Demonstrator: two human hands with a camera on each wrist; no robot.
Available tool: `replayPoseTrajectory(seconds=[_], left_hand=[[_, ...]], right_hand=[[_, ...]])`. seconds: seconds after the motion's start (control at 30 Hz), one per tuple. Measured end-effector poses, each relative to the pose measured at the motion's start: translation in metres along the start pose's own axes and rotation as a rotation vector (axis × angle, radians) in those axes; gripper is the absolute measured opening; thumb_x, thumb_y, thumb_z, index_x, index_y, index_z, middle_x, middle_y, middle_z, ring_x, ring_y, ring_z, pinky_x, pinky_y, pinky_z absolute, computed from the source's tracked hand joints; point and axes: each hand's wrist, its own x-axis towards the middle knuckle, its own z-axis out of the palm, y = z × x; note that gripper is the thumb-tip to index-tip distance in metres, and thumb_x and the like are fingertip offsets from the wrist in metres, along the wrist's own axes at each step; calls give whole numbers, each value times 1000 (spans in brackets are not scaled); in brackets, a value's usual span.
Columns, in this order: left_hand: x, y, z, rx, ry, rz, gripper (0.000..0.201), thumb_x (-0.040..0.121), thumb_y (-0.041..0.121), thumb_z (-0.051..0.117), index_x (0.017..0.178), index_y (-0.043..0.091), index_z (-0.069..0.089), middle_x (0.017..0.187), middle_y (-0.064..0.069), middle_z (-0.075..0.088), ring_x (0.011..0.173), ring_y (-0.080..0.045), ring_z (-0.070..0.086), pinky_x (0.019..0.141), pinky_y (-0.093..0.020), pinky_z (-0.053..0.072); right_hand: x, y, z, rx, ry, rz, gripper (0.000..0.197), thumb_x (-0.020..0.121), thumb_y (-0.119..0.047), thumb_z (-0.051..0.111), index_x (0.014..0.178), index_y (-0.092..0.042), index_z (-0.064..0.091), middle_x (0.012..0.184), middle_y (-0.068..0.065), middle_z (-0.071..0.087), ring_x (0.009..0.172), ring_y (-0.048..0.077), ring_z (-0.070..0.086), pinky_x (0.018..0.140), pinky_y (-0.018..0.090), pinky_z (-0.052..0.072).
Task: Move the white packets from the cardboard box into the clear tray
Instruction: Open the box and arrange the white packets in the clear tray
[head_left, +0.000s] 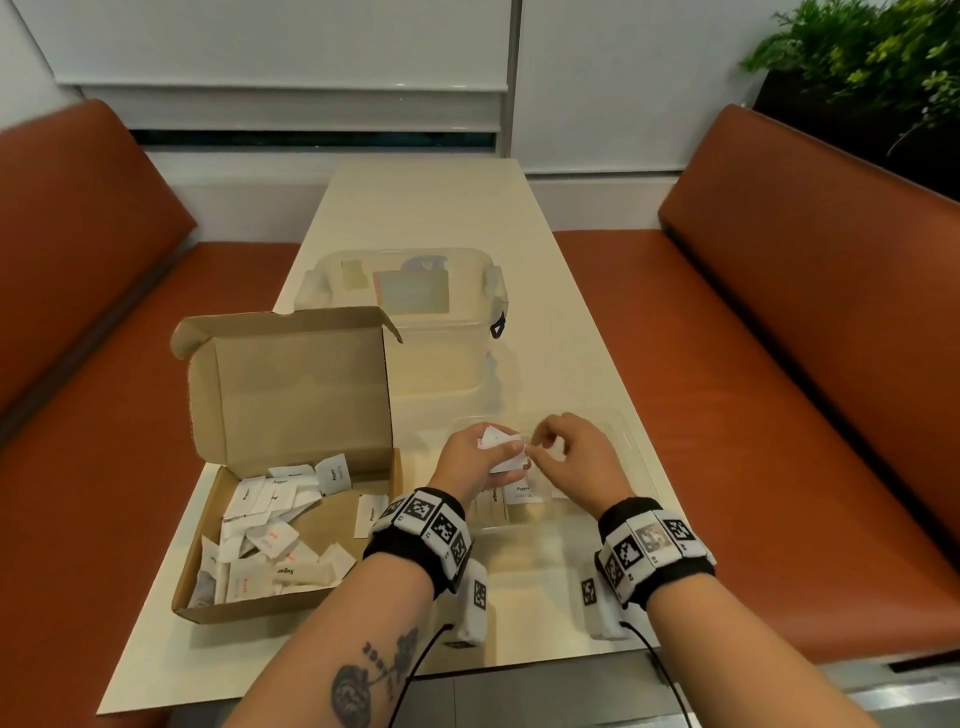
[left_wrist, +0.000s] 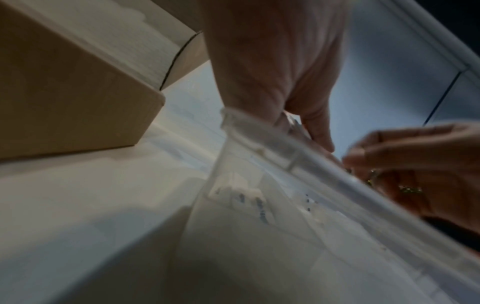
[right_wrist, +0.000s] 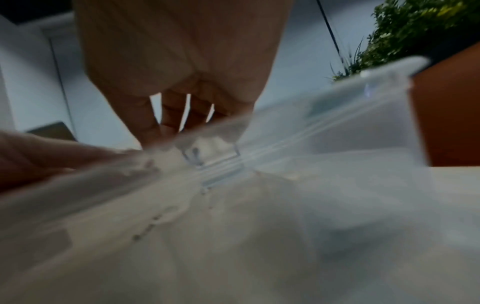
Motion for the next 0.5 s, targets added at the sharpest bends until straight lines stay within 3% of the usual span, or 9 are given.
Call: replayPoseTrajectory(seconds=[0.1,0.17,0.27,0.4,0.5], left_hand=[[0,0,3,12,-30,4,19,88,12,66,105,5,63,98,-14,67,84,-21,69,66,-26,57],[0,2,6,3,-56,-4,25,90,20,64,110,5,62,102,-15,66,87,-23,68,71,-31,59],[-1,7,7,-106,-64,-82,36,96,28,53,117,-1,58,113,-22,63,94,-30,66,79,-40,59],[-3,11,5,-178,-63,-95,27,101,16,40,108,-2,59,116,-26,57,89,-32,63,70,-36,59],[-5,9,5,-122,-49,-78,25,102,13,39,105,-1,60,121,-28,54,101,-39,62,73,-38,59]], right_hand=[[1,-12,4,110,-89,6,31,74,-26,74,103,-30,62,91,-15,52,71,-2,47,62,6,37],[3,-13,6,136,-86,38,35,73,-24,76,106,-28,64,92,-14,51,70,0,48,63,1,37],[3,-9,6,145,-50,74,34,72,-22,78,104,-26,66,89,-11,54,70,0,50,63,0,36],[2,-4,5,233,-4,142,18,78,-16,74,95,-19,71,88,-1,68,69,7,55,62,4,41],[1,-3,3,340,29,168,5,83,-14,69,83,-19,71,79,1,70,71,10,58,65,11,44]])
